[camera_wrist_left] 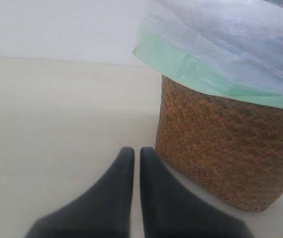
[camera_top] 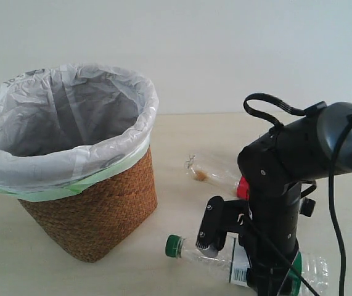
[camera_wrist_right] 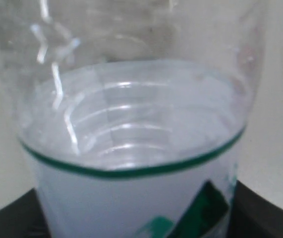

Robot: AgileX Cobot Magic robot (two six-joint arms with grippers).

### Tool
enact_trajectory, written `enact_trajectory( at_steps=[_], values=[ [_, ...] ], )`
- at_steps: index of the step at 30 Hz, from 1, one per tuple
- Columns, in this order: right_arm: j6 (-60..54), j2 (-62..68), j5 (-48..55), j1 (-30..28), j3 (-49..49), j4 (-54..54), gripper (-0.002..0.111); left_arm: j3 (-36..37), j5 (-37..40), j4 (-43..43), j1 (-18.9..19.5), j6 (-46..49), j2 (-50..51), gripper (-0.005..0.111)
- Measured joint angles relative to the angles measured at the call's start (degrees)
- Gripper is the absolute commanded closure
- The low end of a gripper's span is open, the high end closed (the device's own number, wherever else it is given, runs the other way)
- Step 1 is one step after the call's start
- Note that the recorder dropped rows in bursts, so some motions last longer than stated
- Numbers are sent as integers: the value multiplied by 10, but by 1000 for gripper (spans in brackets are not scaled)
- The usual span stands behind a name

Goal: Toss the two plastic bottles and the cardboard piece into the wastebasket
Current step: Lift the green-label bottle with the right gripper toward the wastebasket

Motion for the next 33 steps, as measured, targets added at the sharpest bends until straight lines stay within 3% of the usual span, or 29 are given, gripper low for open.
enact_trajectory(
  at_steps=[7, 19, 22, 29, 33],
  values=[
    [60, -25, 11, 0, 0, 2, 108, 0, 0, 0, 0, 0, 0, 103],
    [205, -223, 35, 0, -21, 12, 108, 0, 0, 0, 0, 0, 0, 103],
    [241, -288, -40, 0, 7, 35, 108, 0, 0, 0, 0, 0, 0, 103],
    [378, -415, -352, 0, 171, 79, 108, 0, 0, 0, 0, 0, 0, 103],
    [429, -446, -470, 0, 240, 85, 108, 0, 0, 0, 0, 0, 0, 103]
  ],
)
